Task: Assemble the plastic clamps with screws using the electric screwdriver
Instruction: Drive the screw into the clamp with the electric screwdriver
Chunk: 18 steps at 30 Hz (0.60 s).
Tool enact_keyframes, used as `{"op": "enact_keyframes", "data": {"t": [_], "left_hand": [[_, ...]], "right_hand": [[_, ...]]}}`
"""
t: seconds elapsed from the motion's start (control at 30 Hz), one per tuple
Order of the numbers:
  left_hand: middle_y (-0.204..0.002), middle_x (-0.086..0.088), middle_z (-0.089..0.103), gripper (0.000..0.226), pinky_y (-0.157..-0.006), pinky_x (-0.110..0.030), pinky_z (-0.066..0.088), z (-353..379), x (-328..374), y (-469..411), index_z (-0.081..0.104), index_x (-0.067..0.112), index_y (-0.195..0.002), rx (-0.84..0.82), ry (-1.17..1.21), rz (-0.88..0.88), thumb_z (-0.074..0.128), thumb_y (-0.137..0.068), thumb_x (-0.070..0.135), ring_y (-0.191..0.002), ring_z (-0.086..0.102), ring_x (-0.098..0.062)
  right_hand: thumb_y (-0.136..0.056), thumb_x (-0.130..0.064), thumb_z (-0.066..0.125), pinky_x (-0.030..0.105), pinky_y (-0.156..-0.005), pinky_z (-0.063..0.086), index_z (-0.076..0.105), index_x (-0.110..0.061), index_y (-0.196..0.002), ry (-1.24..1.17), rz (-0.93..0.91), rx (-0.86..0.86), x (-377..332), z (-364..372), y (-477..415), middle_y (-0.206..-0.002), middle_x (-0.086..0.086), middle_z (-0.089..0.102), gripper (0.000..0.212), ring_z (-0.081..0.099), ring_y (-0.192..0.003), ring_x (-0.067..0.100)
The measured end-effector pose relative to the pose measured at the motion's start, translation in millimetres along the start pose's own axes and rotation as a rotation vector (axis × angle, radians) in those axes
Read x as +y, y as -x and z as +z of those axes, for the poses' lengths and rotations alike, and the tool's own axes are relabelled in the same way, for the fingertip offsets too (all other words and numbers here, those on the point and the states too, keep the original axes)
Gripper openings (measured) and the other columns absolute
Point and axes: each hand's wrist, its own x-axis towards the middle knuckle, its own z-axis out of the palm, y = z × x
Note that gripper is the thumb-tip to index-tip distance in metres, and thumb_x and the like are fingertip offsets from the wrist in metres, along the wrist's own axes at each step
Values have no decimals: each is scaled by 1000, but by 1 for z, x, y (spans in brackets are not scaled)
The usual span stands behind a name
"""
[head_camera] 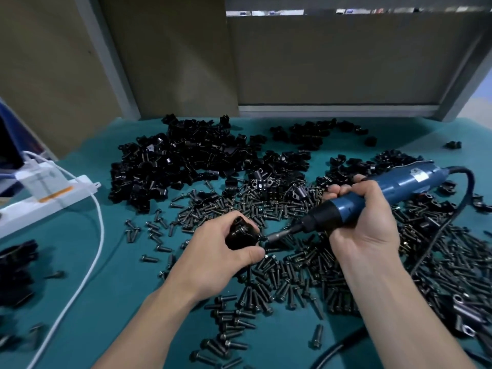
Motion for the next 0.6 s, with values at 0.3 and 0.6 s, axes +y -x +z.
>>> {"op": "enact_keyframes", "data": {"t": [0.3, 0.6], "left_hand": [[-86, 8, 75, 23, -77, -37, 60, 1, 2, 1, 68, 34, -91, -23, -13, -7, 89, -82, 30, -78, 71, -9], [-82, 9, 73, 24, -73, -32, 55, -1, 4, 3, 67, 35, -87, -36, -34, -6, 90, -80, 35, -75, 68, -9]], "right_hand": [[-85, 11, 52, 28, -61, 52, 54, -11, -107, 4, -4, -11, 3, -1, 0, -71, 7, 56, 32, 59, -63, 19], [-84, 13, 53, 30, -64, 53, 53, -11, -106, 9, 7, -73, 4, -3, 0, -69, 7, 57, 33, 59, -63, 20]]}}
